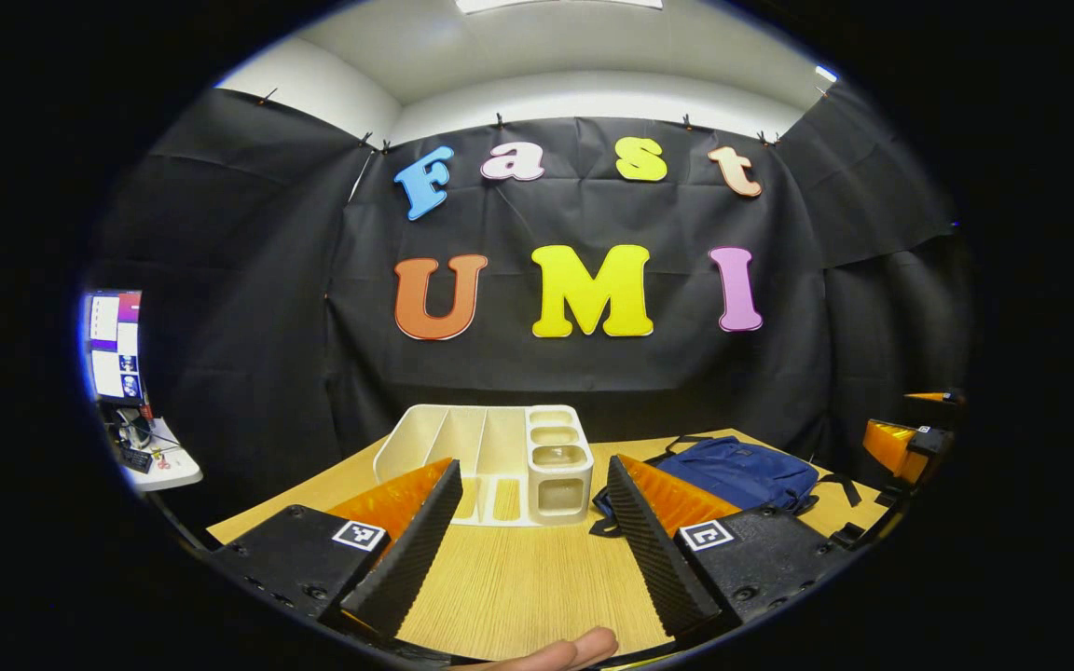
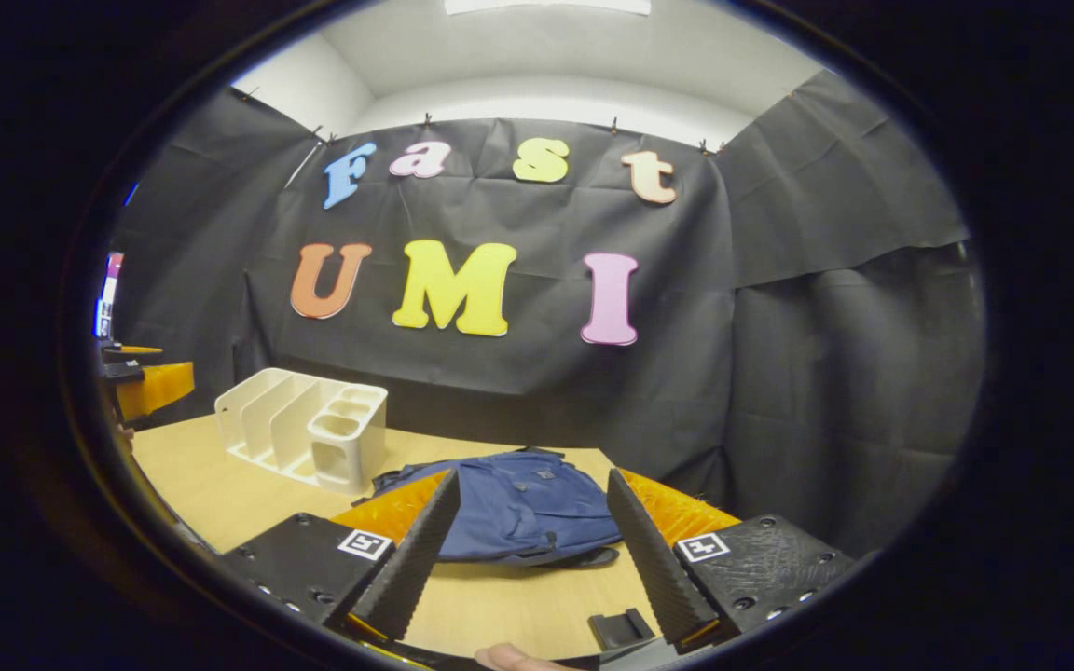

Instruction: Open the schoolbag, grab two books from the bookshelf and put them into the schoolbag.

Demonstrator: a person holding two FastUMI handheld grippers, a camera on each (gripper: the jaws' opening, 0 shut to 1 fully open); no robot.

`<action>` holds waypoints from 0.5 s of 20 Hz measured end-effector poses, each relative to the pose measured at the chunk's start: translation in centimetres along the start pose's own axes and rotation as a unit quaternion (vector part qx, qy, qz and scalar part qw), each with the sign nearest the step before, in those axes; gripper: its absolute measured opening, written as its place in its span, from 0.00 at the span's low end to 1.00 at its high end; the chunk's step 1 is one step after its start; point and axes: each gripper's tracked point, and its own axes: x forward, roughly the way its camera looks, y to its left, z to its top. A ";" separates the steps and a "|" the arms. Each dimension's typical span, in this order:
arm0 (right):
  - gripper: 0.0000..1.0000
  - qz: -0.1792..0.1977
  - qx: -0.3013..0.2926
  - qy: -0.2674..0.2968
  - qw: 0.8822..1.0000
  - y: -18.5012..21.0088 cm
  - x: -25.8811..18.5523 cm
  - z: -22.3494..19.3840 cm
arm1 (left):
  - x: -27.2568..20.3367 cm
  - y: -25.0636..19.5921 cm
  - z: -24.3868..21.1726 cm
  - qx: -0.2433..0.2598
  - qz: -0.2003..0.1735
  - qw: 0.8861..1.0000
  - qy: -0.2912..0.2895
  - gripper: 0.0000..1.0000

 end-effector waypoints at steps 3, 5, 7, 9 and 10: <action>0.95 0.005 0.004 0.000 1.000 -0.2 0.1 -0.1 | 0.1 -0.3 0.1 -0.003 -0.005 1.000 -0.008 0.98; 0.95 0.005 0.005 -0.004 1.000 -0.5 0.2 -0.1 | 0.0 -0.5 0.3 -0.005 -0.008 1.000 -0.014 0.98; 0.95 0.003 0.006 -0.008 1.000 -0.9 0.5 -0.2 | 0.3 -0.8 0.2 -0.010 -0.007 1.000 -0.017 0.98; 0.95 0.001 0.007 -0.011 1.000 -1.6 0.7 -0.4 | 0.6 -1.1 -0.2 -0.011 -0.006 1.000 -0.013 0.98; 0.98 0.001 0.008 -0.014 1.000 -1.9 0.8 -0.4 | 0.8 -1.2 -0.6 -0.011 -0.004 1.000 -0.010 0.98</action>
